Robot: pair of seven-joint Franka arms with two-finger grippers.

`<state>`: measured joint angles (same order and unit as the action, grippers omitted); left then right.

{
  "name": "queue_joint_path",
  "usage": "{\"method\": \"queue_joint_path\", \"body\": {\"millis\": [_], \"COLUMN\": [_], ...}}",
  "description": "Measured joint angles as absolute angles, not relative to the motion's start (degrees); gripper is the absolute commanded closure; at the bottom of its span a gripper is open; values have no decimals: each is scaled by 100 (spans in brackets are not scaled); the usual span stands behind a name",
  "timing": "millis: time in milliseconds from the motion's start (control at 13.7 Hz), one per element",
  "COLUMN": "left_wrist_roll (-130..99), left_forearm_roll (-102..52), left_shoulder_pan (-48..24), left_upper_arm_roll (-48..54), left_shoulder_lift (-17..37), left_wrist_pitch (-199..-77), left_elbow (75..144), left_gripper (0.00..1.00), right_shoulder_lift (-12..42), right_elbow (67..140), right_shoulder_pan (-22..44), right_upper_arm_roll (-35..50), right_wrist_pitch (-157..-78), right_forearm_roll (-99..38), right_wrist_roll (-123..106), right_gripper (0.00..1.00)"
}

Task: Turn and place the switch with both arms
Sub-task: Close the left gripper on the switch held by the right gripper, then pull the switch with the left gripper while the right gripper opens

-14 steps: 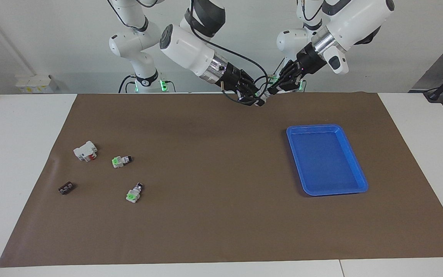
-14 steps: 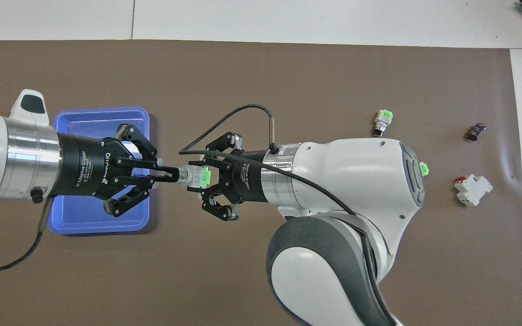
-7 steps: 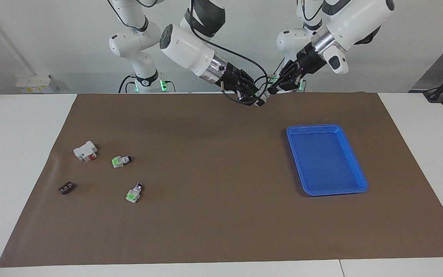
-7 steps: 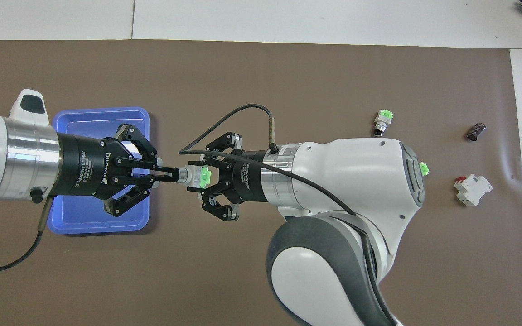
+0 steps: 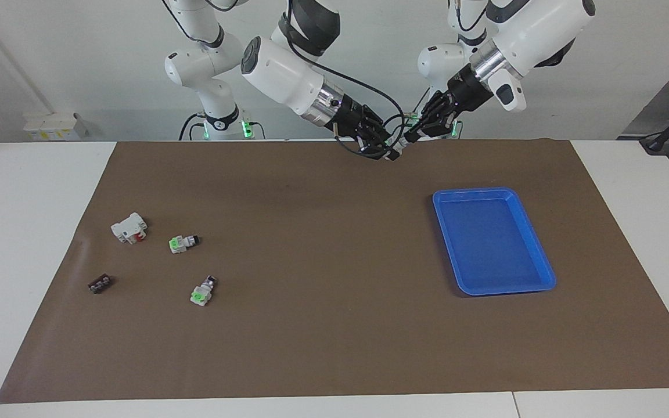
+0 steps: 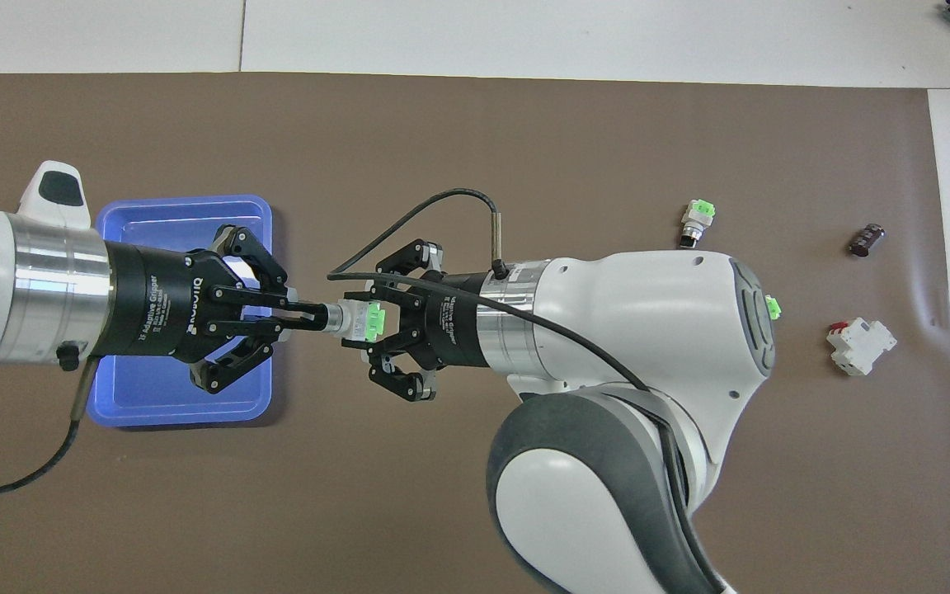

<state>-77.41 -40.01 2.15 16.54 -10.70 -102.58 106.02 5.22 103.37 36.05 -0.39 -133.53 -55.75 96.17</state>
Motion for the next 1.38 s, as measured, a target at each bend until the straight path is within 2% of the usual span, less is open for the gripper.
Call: {"method": "queue_joint_path", "body": {"millis": [219,1384], "left_wrist_roll": [-7056,-276], "left_forearm_roll": [-4000,-4052], "left_shoulder_pan": [215,429], "left_upper_arm_roll": [1655,1623], "left_shoulder_lift": [-1070,-1147], "left_wrist_pitch": [-10259,-9596], "left_elbow": [10602,10644], "left_gripper": [100,100], "right_shoulder_lift": [522,522], "right_elbow": [10338,10378], "right_shoulder_pan": [3605,3725], "right_upper_arm_roll": [-39,31], "right_wrist_pitch": [-13347,-13211], "right_forearm_roll": [-5575,-5576], "right_wrist_roll": [9617,9628], "right_gripper": [100,100]}}
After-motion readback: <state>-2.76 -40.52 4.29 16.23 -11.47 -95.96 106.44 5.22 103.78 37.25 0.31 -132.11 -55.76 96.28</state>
